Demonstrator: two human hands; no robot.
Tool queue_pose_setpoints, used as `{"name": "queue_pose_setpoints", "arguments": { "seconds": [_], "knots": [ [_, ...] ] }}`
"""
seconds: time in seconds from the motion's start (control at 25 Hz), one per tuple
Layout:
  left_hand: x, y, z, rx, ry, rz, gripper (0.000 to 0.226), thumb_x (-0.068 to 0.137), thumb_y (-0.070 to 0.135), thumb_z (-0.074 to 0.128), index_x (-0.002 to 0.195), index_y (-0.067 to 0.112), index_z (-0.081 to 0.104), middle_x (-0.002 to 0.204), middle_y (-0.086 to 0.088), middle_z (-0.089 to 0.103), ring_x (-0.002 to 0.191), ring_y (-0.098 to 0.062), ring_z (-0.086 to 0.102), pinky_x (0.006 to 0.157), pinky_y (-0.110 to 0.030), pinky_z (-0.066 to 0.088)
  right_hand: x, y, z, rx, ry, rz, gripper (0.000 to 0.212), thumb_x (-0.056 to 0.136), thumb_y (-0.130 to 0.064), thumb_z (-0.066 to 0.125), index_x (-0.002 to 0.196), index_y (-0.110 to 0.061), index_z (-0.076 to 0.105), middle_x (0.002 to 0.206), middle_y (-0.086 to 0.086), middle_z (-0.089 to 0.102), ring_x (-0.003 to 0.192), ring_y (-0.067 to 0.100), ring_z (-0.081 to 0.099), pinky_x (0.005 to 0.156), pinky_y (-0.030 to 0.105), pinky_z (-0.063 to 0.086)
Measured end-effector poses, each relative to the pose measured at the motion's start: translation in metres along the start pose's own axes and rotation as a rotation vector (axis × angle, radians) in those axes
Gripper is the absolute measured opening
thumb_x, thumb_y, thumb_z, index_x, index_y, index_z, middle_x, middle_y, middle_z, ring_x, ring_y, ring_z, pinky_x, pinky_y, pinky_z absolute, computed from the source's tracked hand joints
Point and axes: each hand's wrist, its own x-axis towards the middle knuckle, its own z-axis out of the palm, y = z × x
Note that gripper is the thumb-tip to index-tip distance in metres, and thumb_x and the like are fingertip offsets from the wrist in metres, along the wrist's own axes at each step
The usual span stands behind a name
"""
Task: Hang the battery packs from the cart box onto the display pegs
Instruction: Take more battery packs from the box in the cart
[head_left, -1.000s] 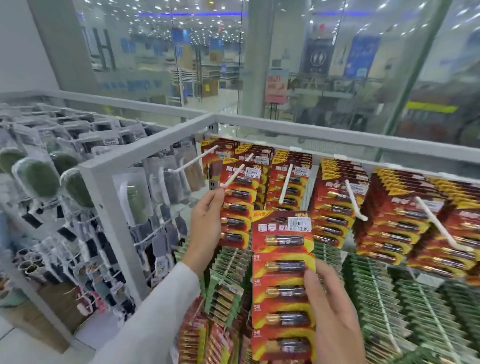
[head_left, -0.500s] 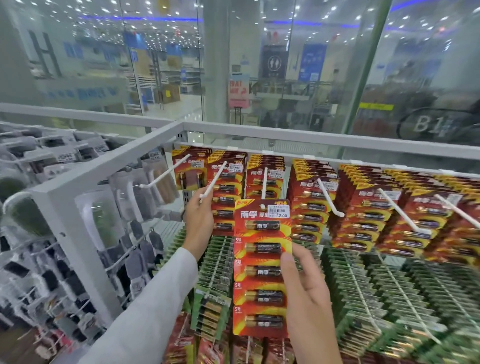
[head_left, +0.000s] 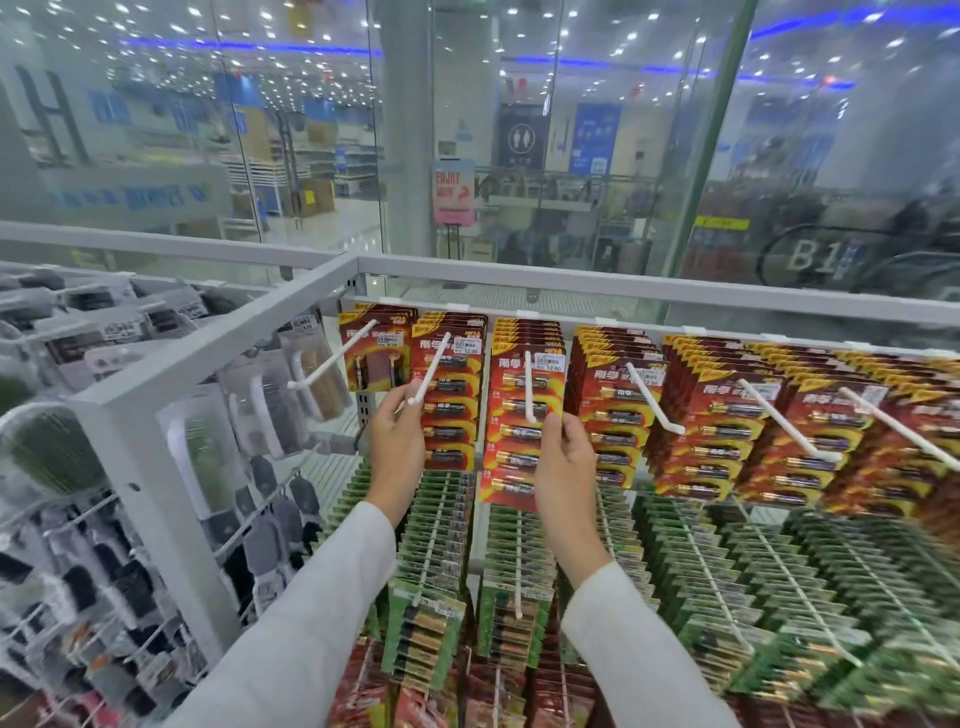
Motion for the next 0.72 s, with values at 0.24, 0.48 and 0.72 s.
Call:
{"name": "queue_pose_setpoints", "arguments": {
  "seconds": [0.24,0.48,0.72],
  "knots": [
    [-0.004,-0.004,-0.014,0.107,-0.009,0.047,0.030,0.097,0.060,0.059,0.110,0.033,0.068,0.105,-0.008,0.076,0.091,-0.020,0.072,0.077,-0.033,0.060,0.016,0.021,0.002,-0.048,0.104,-0.012,0.037,0.105,-0.047,0.046,0.119,-0.019,0.065,0.103,-0.005,0.069,0.090,0.008,0.063,0.073,0.026,0.050],
    [-0.053,-0.010,-0.047,0.169,0.004,0.114,0.019,0.105,0.034,0.060,0.123,0.030,0.065,0.120,0.017,0.069,0.114,-0.003,0.065,0.102,-0.035,0.053,-0.036,0.038,-0.037,-0.017,0.137,0.088,0.020,0.105,-0.037,0.054,0.120,-0.031,0.067,0.118,-0.020,0.067,0.102,-0.016,0.059,0.086,0.008,0.047],
    [-0.150,-0.040,-0.054,0.106,-0.111,-0.051,0.016,0.104,0.025,0.060,0.117,0.025,0.069,0.114,0.006,0.076,0.105,-0.018,0.072,0.092,-0.041,0.056,-0.127,0.078,-0.136,-0.042,0.348,0.230,0.015,0.100,-0.036,0.061,0.106,-0.034,0.075,0.114,-0.015,0.074,0.114,0.005,0.066,0.103,0.038,0.049]
  ]
}}
